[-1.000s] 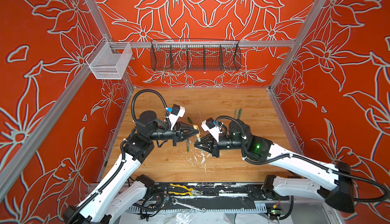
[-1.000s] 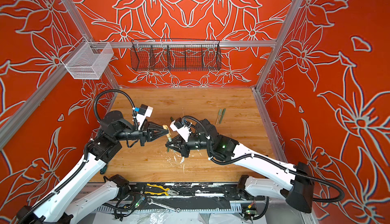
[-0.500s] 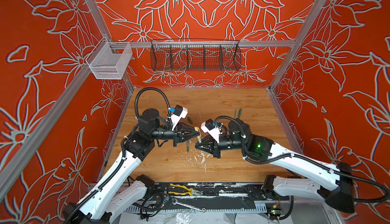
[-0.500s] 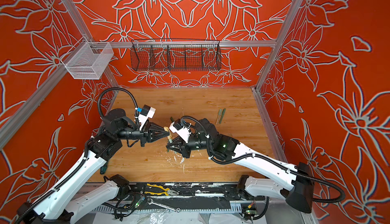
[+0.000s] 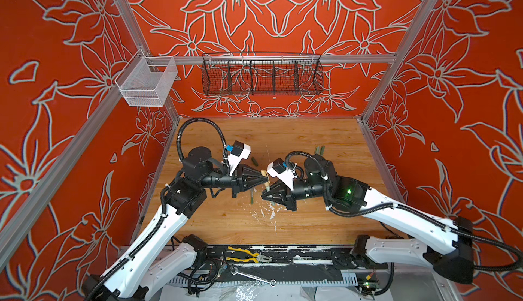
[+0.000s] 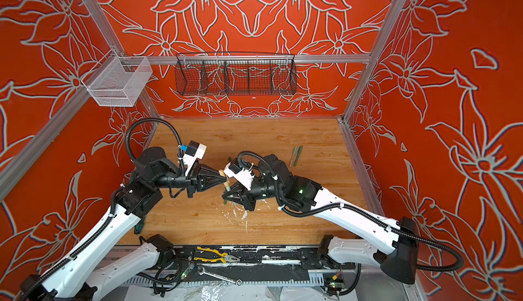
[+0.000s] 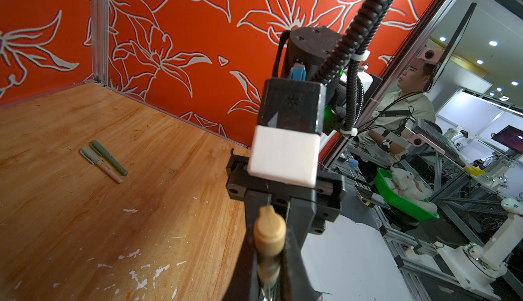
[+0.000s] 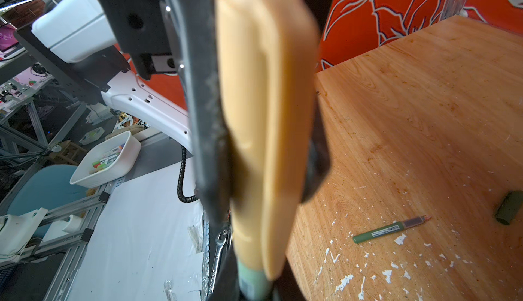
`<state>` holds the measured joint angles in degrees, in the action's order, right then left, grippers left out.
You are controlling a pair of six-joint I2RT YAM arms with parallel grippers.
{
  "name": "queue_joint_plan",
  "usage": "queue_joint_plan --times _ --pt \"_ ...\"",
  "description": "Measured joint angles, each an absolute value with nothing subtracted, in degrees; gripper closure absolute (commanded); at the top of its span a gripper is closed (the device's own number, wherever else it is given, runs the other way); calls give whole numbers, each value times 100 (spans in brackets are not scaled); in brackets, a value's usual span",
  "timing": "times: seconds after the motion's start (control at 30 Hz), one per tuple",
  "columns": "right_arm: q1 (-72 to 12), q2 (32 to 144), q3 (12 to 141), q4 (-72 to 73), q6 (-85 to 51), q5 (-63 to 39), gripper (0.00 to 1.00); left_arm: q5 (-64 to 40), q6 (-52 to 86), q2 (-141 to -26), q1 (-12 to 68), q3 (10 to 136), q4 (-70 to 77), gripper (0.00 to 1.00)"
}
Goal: Insert pens into pen caps
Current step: Put on the pen cap to the pen.
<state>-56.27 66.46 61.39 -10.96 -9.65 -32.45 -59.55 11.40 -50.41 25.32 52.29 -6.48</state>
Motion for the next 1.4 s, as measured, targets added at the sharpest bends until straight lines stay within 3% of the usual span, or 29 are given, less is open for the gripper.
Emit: queue_joint_plan --times 1.4 --pt "-5673 6381 6292 -1315 -674 -3197 100 -5166 1074 -4646 2969 5288 -720 100"
